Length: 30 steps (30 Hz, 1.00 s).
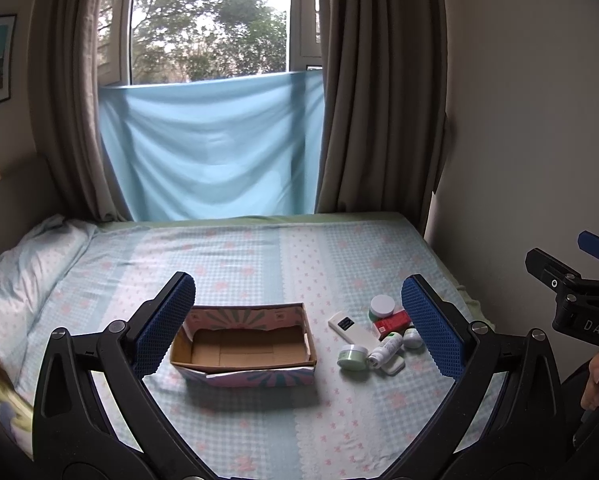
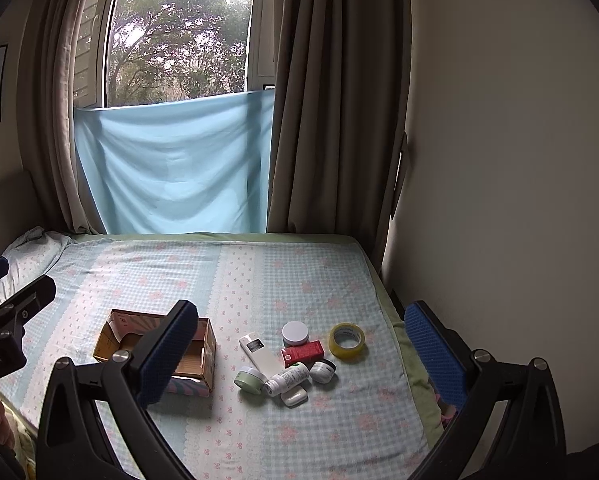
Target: Organize rigid objects
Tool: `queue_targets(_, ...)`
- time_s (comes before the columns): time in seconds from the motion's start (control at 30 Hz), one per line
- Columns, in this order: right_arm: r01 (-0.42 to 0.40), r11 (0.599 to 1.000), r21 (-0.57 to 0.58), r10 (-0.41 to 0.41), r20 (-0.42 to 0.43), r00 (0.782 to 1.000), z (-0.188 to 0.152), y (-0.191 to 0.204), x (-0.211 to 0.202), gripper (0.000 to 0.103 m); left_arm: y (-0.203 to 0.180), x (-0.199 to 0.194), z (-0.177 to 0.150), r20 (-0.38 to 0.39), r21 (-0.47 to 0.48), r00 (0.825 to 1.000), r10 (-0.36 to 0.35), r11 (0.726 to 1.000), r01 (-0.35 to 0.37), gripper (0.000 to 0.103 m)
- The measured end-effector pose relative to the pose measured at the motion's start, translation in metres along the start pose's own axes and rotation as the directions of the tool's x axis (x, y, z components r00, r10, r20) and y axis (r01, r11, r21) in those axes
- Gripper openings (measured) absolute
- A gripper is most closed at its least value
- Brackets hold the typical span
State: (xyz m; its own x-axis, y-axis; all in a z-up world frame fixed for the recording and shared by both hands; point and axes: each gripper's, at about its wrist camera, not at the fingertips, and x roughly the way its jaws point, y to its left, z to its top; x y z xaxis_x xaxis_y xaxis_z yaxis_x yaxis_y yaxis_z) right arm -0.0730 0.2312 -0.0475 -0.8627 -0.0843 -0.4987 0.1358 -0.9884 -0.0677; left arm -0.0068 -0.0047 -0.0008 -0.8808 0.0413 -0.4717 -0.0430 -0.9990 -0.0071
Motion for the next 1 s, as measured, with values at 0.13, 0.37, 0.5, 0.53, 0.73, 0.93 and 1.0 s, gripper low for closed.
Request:
queue_targets(0.13,-0.002,1.0,0.0,0.002,0.0,1.0,0.001,-0.001,0.0,0.103,0.0,0.001,-0.001,-0.005,0.002,1.0,-0.008,1.0,0.008,0.103)
queue_targets(0.37,-0.005,1.0,0.004,0.005,-0.006,1.0,0.001,0.0,0.002,0.103,-0.003,0.003,0.0,-0.013,0.02,1.0,-0.019,1.0,0.019,0.103)
queue_targets(0.5,-0.001,1.0,0.014,0.001,-0.013,1.0,0.001,-0.004,0.002,0.103,-0.005,0.007,0.005,-0.031,0.034,0.999,-0.027,0.999,0.028,0.103)
queue_targets(0.53,0.0,1.0,0.019,0.0,-0.017,1.0,0.002,-0.005,0.002,0.103,-0.005,0.008,0.007,-0.035,0.037,0.999,-0.031,0.999,0.032,0.103)
queue_targets(0.73,0.017,0.999,0.036,-0.015,-0.051,0.999,0.004,-0.013,0.011,0.103,-0.007,0.027,0.01,-0.093,0.072,0.993,-0.067,0.995,0.074,0.103)
queue_targets(0.93,0.044,0.997,0.057,-0.037,-0.125,0.991,-0.001,-0.035,0.043,0.103,-0.021,0.073,-0.011,-0.211,0.057,0.969,-0.127,0.988,0.142,0.103)
queue_targets(1.0,0.051,0.996,0.067,-0.04,-0.155,0.987,-0.002,-0.046,0.058,0.103,-0.029,0.091,-0.02,-0.269,0.046,0.952,-0.147,0.985,0.165,0.103)
